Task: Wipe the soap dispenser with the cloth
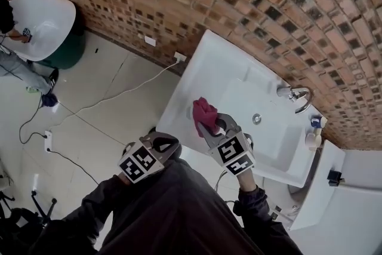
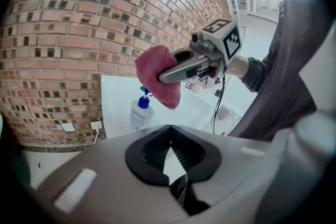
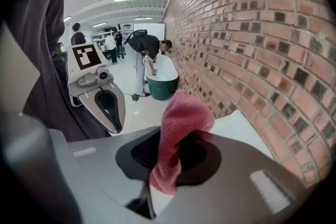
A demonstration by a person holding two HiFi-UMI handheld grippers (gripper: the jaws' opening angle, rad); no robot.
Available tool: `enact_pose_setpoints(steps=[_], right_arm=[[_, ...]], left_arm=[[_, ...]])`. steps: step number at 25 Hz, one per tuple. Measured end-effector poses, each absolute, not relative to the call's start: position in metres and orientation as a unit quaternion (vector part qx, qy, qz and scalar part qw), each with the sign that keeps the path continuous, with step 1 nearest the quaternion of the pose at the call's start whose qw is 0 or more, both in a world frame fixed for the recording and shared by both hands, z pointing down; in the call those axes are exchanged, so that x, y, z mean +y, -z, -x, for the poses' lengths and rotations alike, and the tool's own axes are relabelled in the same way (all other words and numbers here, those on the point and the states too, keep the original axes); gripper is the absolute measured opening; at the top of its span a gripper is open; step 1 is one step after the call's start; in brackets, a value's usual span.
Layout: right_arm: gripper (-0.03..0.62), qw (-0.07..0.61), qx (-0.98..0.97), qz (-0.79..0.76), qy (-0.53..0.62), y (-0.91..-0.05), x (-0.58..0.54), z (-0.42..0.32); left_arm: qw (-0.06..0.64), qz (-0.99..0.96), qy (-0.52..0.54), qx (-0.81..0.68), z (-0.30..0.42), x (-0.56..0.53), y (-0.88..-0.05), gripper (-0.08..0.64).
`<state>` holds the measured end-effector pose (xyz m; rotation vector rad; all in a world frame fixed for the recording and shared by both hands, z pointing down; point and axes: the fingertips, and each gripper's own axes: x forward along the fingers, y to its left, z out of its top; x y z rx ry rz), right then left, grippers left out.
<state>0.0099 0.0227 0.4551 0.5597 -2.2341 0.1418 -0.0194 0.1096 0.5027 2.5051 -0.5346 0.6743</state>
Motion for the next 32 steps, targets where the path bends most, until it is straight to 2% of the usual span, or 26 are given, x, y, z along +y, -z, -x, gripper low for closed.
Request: enact_pose_setpoints(steps=[4,14,20,32], right_arm=[[0.061,0.439,-0.868,-0.210,-0.098,-0.472,0.020,-0.004],[0.061,0.426,-0.836,-0.290,-0.189,-0.490,0.047,-0.045],[0.061,0.395,-0.860,-0.265,-0.185,-0.500,0.076,-0.022],[0.061,0.495,-0.843,-0.150,-0.148,-0.599,0.080,-0.018]], left_arm=[[0.247,-0.920,-0.237,-0.190,0.033,0.095,-0.504,0.000],[0.246,-0.931,-0.233,-0.135,0.043,0.079,-0.515,0.000],[0.248,-0.932,-0.242,-0.106,0.043,0.079,-0.519,0.000],[0.249,-0.922,-0.270,-0.122,0.043,0.081,-0.523,0.000]])
